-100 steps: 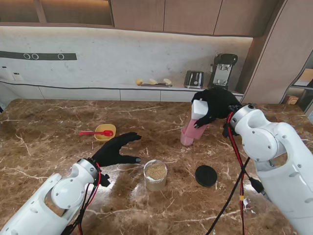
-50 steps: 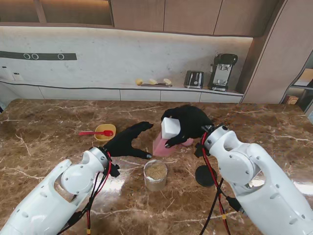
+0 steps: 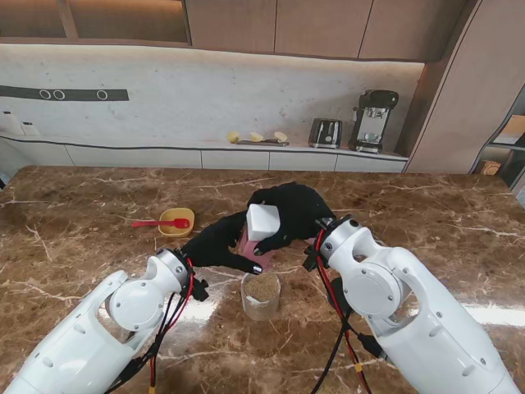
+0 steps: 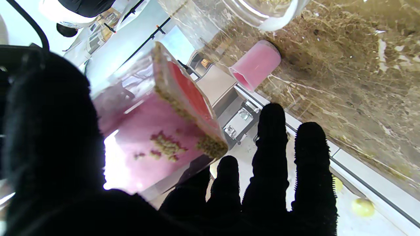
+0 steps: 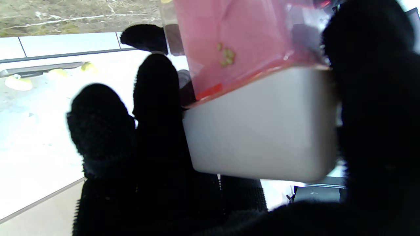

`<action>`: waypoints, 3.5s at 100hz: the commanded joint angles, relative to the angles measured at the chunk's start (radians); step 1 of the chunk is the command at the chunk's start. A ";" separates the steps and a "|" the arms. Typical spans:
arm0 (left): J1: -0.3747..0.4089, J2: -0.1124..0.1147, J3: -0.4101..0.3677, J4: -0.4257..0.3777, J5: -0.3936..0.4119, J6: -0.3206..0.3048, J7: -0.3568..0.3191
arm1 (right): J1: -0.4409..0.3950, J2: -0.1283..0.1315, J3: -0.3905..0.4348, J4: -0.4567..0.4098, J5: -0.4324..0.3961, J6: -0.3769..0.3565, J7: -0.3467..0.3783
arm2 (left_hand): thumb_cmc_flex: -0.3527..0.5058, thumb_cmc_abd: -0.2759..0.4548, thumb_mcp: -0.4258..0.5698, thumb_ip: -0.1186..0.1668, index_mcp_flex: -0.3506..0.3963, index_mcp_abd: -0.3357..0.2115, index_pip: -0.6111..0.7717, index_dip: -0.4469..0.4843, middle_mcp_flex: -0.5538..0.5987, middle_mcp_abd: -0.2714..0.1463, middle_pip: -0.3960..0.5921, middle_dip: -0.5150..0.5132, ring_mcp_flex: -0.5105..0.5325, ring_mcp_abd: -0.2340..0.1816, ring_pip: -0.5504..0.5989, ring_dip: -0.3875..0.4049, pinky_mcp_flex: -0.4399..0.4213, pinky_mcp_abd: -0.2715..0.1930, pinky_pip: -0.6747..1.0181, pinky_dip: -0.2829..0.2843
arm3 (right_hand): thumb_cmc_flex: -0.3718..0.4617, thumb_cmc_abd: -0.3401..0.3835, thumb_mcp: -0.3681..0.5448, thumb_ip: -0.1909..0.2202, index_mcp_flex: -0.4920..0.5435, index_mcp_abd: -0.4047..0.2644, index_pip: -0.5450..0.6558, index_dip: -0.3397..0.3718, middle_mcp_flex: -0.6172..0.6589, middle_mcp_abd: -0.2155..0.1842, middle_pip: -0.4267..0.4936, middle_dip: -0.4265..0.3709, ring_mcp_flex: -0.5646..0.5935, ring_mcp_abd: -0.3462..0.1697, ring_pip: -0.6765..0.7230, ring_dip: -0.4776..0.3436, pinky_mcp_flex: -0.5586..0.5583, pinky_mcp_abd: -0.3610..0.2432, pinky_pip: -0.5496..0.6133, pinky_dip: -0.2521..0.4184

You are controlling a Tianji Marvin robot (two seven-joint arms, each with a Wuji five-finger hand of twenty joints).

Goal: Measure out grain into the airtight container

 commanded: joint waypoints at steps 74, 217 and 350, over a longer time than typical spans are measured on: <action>0.033 -0.076 0.037 0.064 -0.159 -0.058 0.199 | 0.002 -0.024 -0.050 0.036 0.016 0.047 -0.048 | 0.216 0.015 0.589 -0.087 0.405 -0.341 0.632 0.236 0.688 -0.074 0.153 0.385 0.298 0.007 0.094 0.031 0.179 0.051 0.257 0.007 | 0.215 0.130 0.223 0.036 0.116 -0.178 0.287 0.049 0.129 -0.120 0.141 0.054 0.042 -0.013 0.022 0.012 0.030 -0.046 0.048 -0.020; 0.056 -0.066 0.007 0.077 -0.251 -0.107 0.133 | 0.177 0.072 0.014 0.080 -0.074 -0.476 0.290 | 0.465 0.134 0.862 -0.037 0.678 -0.252 0.773 0.369 0.821 -0.049 0.424 0.623 0.467 0.022 0.287 0.198 0.333 0.147 0.341 0.032 | 0.275 0.282 0.475 0.187 -0.076 -0.304 -0.349 -0.221 -0.340 -0.175 -0.211 -0.298 -0.436 -0.116 -0.409 -0.047 -0.531 -0.027 -0.427 0.187; 0.049 -0.081 0.018 0.118 -0.200 -0.176 0.211 | 0.111 0.047 -0.001 -0.028 0.017 -0.015 0.326 | 0.452 0.138 0.860 -0.061 0.699 -0.309 0.792 0.350 0.819 -0.099 0.421 0.599 0.441 0.044 0.268 0.205 0.308 0.122 0.328 0.046 | -0.064 0.296 0.142 0.182 -0.062 0.054 -0.191 0.114 -0.206 -0.052 0.079 -0.123 -0.135 -0.058 -0.097 -0.022 -0.184 -0.078 -0.123 0.138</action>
